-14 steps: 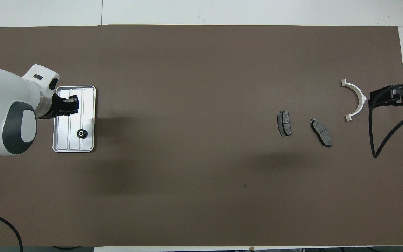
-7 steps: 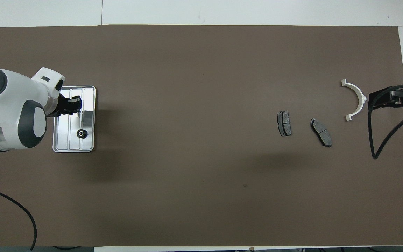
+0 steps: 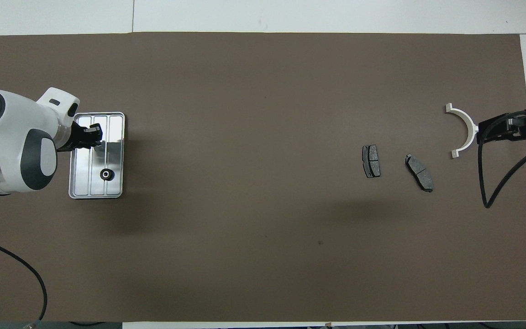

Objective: Pick bearing gear from pile to tray

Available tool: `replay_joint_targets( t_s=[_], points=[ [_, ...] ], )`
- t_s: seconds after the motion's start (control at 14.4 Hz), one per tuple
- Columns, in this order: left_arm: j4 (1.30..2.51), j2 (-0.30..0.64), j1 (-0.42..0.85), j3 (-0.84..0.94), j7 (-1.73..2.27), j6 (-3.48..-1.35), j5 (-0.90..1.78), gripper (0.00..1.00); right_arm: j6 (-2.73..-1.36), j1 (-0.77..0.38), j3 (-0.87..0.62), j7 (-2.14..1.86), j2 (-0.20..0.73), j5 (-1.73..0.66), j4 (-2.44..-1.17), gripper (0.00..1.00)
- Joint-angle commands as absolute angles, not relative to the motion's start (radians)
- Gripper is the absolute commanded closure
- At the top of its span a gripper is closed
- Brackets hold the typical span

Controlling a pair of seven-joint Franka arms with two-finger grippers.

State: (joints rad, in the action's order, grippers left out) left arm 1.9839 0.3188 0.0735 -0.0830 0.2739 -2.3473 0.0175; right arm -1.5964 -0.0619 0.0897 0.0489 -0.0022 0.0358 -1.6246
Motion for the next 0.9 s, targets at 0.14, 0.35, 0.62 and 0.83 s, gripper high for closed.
replay_joint_targets(
  t_s=[0.14,0.35,0.62,0.83],
  points=[
    [2.005,0.327,0.064,-0.075,0.261,-2.391,0.006,0.4,-1.594,-0.064,0.094,0.054,-0.023,0.015,-1.644,0.0],
    [1.994,0.327,0.063,-0.075,0.261,-2.382,0.006,0.0,-1.594,-0.064,0.092,0.054,-0.023,0.015,-1.644,0.0],
    [1.924,0.244,0.048,-0.078,0.261,-2.23,0.006,0.0,-1.594,-0.066,0.094,0.054,-0.023,0.015,-1.644,0.0],
    [1.832,0.129,0.028,-0.078,0.256,-1.97,0.005,0.0,-1.594,-0.066,0.092,0.054,-0.023,0.015,-1.646,0.0]
  ],
)
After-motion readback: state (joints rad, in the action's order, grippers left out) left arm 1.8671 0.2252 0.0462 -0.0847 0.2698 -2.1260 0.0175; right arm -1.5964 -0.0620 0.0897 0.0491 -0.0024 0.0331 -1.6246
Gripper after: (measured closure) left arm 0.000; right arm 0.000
